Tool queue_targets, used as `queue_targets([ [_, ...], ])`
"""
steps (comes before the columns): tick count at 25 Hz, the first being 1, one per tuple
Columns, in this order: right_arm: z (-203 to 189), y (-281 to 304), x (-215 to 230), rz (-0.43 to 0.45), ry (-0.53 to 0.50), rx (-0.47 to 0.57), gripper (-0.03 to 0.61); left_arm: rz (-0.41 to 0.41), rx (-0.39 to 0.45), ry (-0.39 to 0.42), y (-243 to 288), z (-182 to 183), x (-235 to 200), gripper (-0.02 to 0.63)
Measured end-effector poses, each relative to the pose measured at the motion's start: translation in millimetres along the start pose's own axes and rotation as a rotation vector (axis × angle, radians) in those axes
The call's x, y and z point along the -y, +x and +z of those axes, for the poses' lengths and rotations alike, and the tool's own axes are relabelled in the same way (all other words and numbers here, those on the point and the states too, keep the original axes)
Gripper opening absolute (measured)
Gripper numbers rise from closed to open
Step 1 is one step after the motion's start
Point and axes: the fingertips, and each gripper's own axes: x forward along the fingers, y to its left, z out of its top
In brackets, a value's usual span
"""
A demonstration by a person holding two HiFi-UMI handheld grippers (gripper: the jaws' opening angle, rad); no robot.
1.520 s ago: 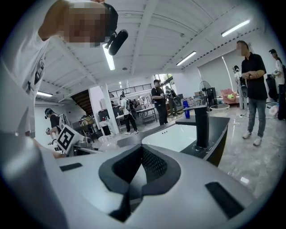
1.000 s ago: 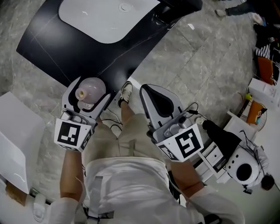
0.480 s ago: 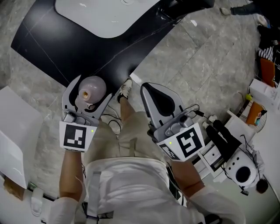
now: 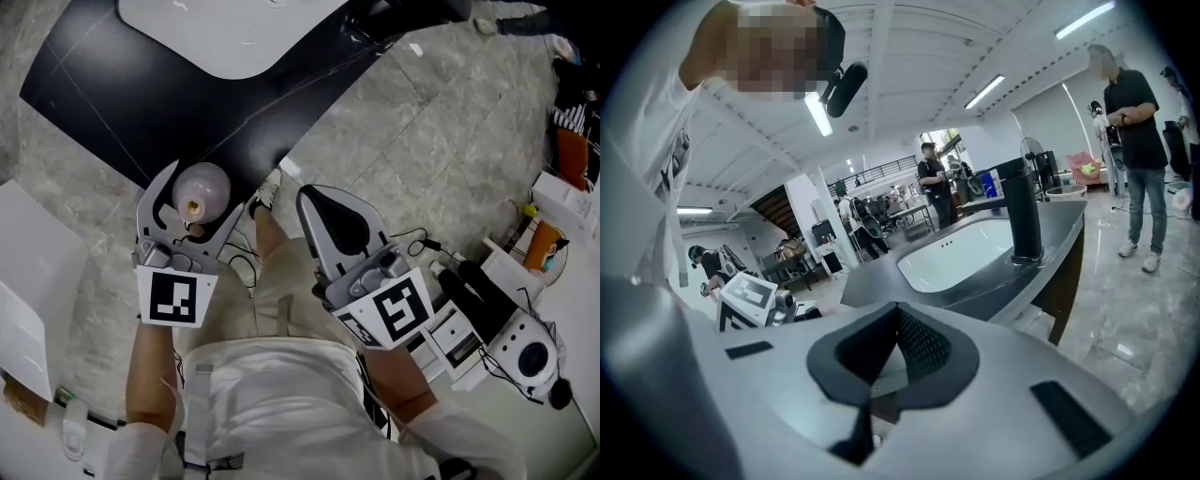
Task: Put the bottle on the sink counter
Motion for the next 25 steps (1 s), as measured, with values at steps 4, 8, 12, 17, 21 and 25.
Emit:
queue_targets([
  [4,1,4,-2,0.008,0.0,0.004,0.009,0.014,-0.017,0.106,5,-3,2,0.403],
  [8,0,4,-5,0.009,0.001,0.004,0.011,0.013,-0.012,0.107,5,-3,2,0.403],
  [12,-1,2,-7,0.003,-0.001,0.006,0.011,0.014,-0.006,0.111,5,-2,2,0.403],
  [17,2,-1,-11,-0.008,-0.012,0.014,0.011,0.011,0.001,0.112,5,-2,2,0.403],
  [21,6,-7,-13,-0.034,-0.02,0.024,0.009,0.01,0.01,0.12,1,-1,3,0.403],
  [25,5,-11,-17,-0.062,-0.015,0.03,0.011,-0.002,0.001,0.114,2,-4,4,0.403],
])
